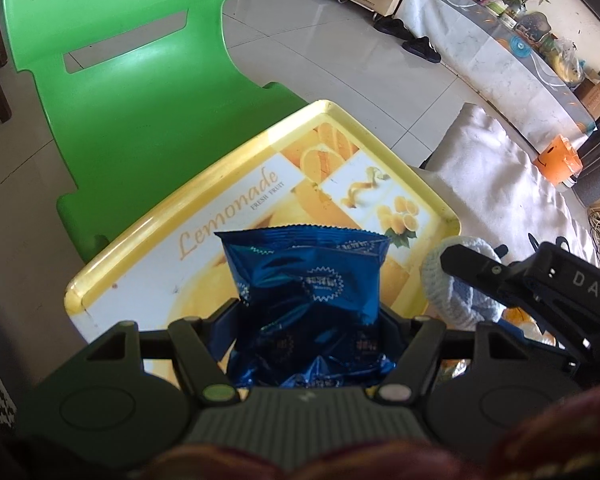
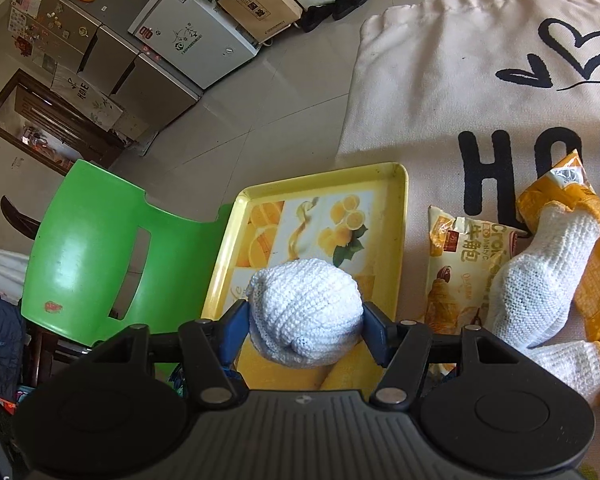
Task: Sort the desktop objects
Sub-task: 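Carry both items over the yellow tray and release them onto it, then withdraw both open tools from the tray back toward the pile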
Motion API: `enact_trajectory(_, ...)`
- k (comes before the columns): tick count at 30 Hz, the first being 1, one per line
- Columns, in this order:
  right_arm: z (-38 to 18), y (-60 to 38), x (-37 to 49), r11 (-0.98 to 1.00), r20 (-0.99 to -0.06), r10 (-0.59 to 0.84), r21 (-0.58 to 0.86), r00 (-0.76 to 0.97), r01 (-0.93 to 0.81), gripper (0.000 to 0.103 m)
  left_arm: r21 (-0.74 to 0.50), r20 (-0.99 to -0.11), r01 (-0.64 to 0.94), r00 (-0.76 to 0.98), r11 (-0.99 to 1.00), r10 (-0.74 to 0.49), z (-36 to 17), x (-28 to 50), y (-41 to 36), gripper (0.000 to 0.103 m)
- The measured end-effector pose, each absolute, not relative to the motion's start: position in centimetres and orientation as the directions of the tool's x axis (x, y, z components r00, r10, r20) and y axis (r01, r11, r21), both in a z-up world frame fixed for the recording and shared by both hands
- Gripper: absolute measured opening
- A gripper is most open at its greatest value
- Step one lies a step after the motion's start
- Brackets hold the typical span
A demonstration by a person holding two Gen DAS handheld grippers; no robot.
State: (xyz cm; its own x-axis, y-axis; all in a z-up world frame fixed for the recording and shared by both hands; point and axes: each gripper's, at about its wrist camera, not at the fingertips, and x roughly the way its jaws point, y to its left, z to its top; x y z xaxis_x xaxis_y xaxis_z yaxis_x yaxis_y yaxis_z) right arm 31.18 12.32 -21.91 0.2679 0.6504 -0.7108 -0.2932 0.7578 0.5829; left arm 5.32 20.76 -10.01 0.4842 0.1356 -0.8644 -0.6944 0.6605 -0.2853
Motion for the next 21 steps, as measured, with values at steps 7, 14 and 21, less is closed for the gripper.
enact_trajectory(7, -21.2, 13.2, 31.0, 0.702, -0.635, 0.712, 0.635, 0.299, -0.322, 0.072, -0.258, -0.866, -0.742, 0.462, 0.619, 0.193, -9.7, 4.9, 21.6, 0.083)
enact_trajectory(14, -19.6, 11.4, 31.3, 0.708, -0.623, 0.706, 0.63, 0.337, -0.32, 0.076, -0.239, -0.852, -0.727, 0.475, 0.644, 0.22, -9.2, 5.3, 21.0, 0.091)
enact_trajectory(21, -18.9, 9.3, 31.7, 0.738, -0.64, 0.674, 0.606, 0.371, -0.295, 0.079, -0.239, -0.85, -0.687, 0.49, 0.686, 0.195, -9.2, 5.9, 19.7, 0.096)
